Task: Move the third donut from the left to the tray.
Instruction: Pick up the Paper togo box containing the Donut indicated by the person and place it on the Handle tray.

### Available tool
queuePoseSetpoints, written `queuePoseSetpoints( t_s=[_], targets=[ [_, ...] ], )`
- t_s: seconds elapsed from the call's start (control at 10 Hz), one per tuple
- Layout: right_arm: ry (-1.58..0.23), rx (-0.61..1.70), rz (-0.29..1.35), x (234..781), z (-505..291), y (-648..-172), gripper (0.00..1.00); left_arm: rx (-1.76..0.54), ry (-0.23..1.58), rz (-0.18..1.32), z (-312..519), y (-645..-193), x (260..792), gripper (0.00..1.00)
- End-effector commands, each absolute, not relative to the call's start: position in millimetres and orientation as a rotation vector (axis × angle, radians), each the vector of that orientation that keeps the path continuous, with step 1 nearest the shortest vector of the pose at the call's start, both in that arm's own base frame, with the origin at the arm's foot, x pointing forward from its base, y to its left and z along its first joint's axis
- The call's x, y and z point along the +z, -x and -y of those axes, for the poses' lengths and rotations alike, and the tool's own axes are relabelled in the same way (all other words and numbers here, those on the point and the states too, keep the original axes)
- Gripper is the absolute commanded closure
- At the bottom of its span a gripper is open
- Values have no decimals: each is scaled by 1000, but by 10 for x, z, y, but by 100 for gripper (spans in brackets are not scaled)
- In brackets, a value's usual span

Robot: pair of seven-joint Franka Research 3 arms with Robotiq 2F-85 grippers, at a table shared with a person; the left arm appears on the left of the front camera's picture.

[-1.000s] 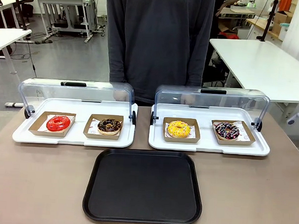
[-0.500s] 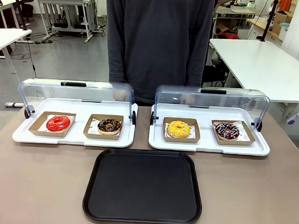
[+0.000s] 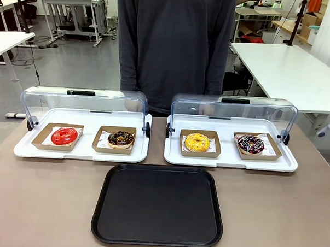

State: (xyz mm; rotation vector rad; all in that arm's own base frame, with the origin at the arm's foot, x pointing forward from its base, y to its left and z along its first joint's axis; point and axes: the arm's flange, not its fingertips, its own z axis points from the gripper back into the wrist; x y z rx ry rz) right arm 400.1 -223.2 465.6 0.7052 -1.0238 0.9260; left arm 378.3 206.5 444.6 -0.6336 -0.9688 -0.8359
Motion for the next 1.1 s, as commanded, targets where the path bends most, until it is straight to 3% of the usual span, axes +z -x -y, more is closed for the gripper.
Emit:
queuePoseSetpoints(
  t_s=[0.0,1.0],
  targets=[
    [-708,936,1031,4665,2232,-3991,0,-845,639,973,-2071,-3795,4468,0],
    [-708,936,1031,4665,2232,-3991,0,-845,639,973,-2071,-3795,4468,0]
  ],
)
